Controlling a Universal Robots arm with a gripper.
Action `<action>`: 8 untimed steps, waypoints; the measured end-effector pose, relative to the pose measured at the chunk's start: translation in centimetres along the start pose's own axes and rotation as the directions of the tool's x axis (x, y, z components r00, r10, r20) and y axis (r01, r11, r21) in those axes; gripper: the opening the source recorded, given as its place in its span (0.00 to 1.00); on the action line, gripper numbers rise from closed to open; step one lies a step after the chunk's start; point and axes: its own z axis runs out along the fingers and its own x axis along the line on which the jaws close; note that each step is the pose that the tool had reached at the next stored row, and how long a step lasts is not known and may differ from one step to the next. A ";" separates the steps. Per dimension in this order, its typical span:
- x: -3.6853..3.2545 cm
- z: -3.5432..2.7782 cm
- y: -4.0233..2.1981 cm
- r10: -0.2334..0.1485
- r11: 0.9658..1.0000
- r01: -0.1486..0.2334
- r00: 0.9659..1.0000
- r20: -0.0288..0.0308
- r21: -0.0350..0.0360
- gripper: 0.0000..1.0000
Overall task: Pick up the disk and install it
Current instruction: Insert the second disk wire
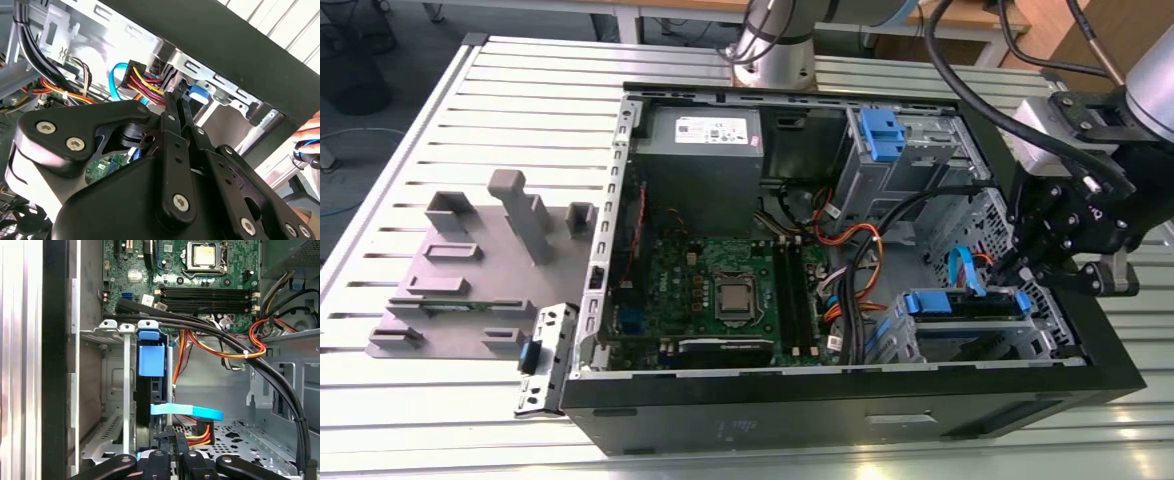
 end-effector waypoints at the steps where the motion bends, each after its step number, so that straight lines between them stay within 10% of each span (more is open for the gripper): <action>1: 0.13 0.00 0.10 0.000 1.000 0.000 1.000 0.001 0.002 0.16; 8: 1.03 0.00 0.31 0.000 1.000 0.000 1.000 0.001 0.005 0.16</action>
